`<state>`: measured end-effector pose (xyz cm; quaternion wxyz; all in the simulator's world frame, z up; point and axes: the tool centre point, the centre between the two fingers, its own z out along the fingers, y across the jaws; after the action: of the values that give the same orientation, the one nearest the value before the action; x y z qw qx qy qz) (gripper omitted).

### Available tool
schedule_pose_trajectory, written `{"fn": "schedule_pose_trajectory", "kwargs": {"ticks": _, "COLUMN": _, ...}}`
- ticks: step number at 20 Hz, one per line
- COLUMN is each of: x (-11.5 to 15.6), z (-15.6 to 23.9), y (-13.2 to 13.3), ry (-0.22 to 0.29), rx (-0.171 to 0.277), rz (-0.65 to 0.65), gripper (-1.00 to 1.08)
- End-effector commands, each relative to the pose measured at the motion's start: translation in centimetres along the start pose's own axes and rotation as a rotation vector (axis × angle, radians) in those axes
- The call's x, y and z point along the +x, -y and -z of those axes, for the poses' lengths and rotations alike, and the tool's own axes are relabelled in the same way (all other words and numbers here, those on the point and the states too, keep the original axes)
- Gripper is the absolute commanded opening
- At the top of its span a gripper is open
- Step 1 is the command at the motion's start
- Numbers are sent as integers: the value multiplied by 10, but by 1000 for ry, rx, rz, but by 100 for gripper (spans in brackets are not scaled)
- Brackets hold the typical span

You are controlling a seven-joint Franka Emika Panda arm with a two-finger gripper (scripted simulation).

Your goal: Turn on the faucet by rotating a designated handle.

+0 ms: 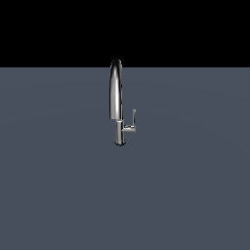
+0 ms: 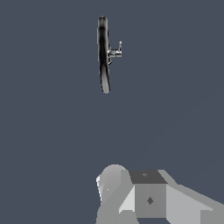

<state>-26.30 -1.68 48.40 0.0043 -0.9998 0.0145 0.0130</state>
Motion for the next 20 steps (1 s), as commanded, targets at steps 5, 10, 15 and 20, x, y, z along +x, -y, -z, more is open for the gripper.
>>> {"fn": "schedule_pose_trajectory", "kwargs": {"ticks": 5, "x": 2, "z": 0, "y": 0, "ry": 5, "rx": 5, "rz": -5, "gripper": -100}}
{"fn": "schedule_pose_trajectory", "kwargs": {"ticks": 10, "x": 11, "z": -2, "y": 1, "ry": 26, "rx": 26, "rz": -26, "gripper": -100}}
{"fn": "schedule_pose_trajectory", "kwargs": {"ticks": 15, "x": 27, "z": -6, "y": 3, "ry": 64, "rx": 63, "rz": -64, "gripper": -100}}
{"fn": "schedule_pose_trajectory", "kwargs": {"ticks": 20, "x": 51, "z": -13, "y": 4, "ry": 120, "rx": 117, "rz": -120, "gripper": -100}}
